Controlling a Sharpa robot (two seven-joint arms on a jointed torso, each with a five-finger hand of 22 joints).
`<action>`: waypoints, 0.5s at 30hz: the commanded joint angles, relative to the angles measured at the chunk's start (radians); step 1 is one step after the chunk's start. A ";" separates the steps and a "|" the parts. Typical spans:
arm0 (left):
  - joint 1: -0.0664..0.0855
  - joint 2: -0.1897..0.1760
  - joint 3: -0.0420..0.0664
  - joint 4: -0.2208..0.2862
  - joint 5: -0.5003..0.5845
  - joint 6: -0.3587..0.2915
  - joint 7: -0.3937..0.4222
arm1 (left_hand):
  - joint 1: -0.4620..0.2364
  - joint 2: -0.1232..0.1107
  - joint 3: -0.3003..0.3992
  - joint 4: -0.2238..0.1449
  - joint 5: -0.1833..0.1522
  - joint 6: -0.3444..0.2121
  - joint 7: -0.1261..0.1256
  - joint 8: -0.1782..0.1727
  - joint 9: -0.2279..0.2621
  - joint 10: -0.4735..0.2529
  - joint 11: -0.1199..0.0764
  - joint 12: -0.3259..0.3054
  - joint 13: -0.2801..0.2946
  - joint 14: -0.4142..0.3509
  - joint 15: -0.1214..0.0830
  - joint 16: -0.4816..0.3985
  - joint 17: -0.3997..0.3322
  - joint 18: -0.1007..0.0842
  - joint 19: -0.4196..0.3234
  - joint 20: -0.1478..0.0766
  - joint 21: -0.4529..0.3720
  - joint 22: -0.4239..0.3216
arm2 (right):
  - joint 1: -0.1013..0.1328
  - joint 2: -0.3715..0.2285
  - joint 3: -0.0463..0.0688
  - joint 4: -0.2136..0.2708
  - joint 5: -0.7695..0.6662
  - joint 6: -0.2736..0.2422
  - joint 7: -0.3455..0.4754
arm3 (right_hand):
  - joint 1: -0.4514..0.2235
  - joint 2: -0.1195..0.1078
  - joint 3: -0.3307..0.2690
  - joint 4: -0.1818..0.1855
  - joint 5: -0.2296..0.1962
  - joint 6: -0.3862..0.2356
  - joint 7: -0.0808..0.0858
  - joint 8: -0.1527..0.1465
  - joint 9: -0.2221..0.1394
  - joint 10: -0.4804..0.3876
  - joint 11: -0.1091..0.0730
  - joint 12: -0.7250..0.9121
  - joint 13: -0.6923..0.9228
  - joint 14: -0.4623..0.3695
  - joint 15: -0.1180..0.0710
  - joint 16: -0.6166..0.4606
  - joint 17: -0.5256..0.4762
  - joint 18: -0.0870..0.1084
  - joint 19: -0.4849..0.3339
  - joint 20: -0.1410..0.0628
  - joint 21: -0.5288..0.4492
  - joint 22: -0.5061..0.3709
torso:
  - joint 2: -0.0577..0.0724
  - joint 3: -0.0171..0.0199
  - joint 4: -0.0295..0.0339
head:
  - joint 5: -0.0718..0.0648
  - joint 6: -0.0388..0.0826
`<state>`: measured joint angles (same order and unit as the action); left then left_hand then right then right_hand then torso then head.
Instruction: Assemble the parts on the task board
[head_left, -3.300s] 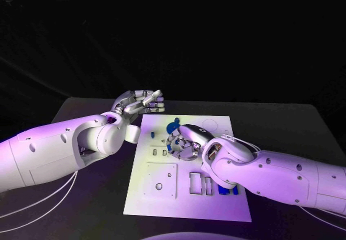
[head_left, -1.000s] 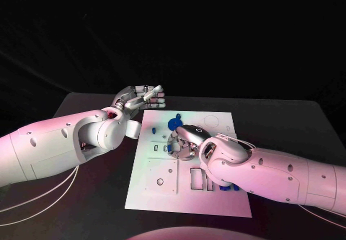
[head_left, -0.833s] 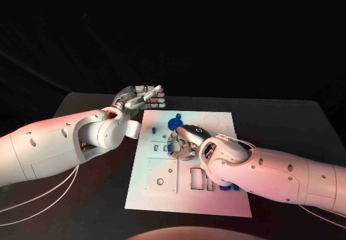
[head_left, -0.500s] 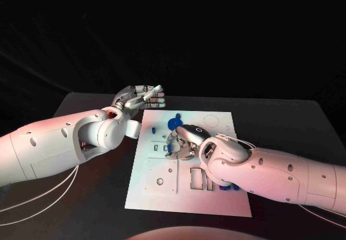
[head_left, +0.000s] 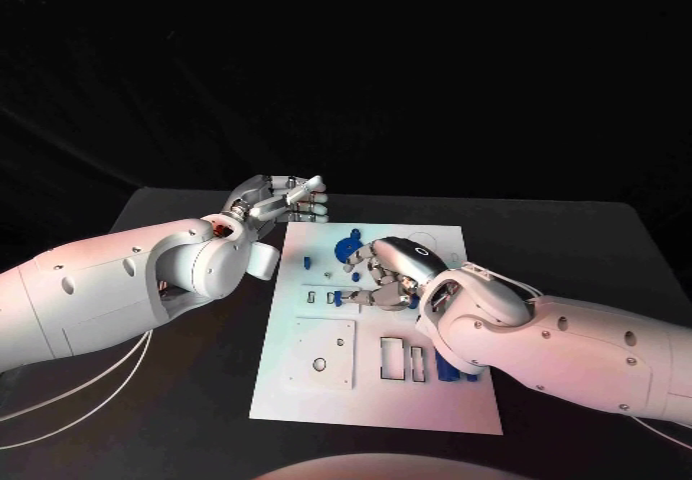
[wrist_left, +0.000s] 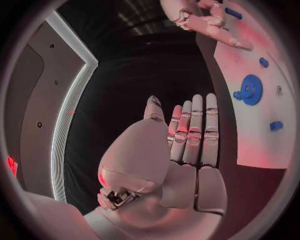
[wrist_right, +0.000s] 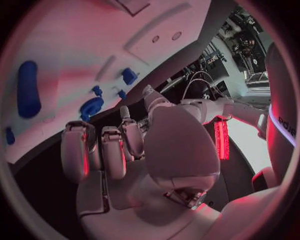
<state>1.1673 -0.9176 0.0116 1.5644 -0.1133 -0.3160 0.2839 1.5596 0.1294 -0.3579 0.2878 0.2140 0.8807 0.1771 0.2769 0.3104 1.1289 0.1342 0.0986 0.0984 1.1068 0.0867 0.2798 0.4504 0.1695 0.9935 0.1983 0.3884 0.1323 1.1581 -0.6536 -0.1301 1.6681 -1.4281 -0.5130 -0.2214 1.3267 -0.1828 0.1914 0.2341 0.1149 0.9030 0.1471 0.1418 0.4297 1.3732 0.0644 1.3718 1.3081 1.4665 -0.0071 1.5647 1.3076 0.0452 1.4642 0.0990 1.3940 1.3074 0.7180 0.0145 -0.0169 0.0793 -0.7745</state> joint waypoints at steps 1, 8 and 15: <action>0.001 0.003 0.001 -0.006 -0.210 0.090 -0.141 | 0.001 0.022 -0.038 0.001 -0.003 0.048 -0.023 0.008 0.016 0.072 -0.032 0.011 0.017 0.103 -0.036 0.062 0.065 0.015 0.070 -0.036 0.058 0.029 | 0.021 -0.047 0.003 0.043 0.165 -0.043 0.137 | 0.016 0.000 0.010 0.001 0.031 -0.004 -0.002 0.008 -0.001 -0.011 0.001 -0.007 0.016 0.104 0.005 0.006 0.263 0.003 -0.008 0.007 -0.015 0.164 | -0.013 0.0012 -0.0048 | 0.006 -0.001; 0.001 -0.001 0.001 -0.003 -0.456 0.162 -0.416 | -0.003 0.023 -0.101 -0.003 0.045 0.020 -0.062 0.049 0.152 0.199 -0.094 0.137 0.176 0.242 -0.101 0.568 0.508 0.006 0.115 -0.111 0.342 0.229 | 0.081 -0.173 0.005 0.106 0.334 0.001 0.192 | 0.020 -0.001 0.021 0.007 0.070 0.004 -0.003 0.016 0.002 -0.017 0.000 -0.012 0.010 0.104 0.004 0.006 0.262 0.005 -0.013 0.006 -0.025 0.160 | -0.031 0.0039 -0.0112 | 0.019 -0.008; 0.002 0.007 0.001 0.021 -0.722 0.295 -0.630 | -0.062 0.032 -0.105 0.004 0.053 -0.003 -0.083 0.153 0.284 0.115 -0.115 0.406 0.423 0.342 -0.121 1.009 0.849 -0.023 0.127 -0.124 0.685 0.619 | 0.107 -0.238 0.007 0.092 0.427 0.002 0.199 | 0.017 -0.005 0.032 0.015 0.106 0.003 -0.004 0.020 0.005 -0.020 -0.001 -0.014 0.007 0.104 0.003 0.006 0.263 0.004 -0.010 0.005 -0.023 0.163 | -0.048 0.0092 -0.0145 | 0.030 -0.016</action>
<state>1.1683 -0.9143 0.0118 1.5789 -0.6333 -0.1322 -0.1813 1.4993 0.1604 -0.4357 0.2879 0.2653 0.8773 0.0998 0.4281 0.5937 1.2463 0.0180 0.5012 0.5188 1.4489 -0.0353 1.2860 1.2898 0.1529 1.1206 0.0741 1.0699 0.7482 1.2639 -0.8893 -0.1232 1.7623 -1.0885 -0.5253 -0.0597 1.3375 -0.1845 0.2190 0.2500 0.2176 0.9030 0.1471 0.1584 0.4334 1.3593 0.0643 1.3620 1.3080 1.4666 -0.0071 1.5647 1.3075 0.0452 1.4572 0.1059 1.3721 1.3081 0.6790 0.0205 -0.0290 0.1050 -0.7873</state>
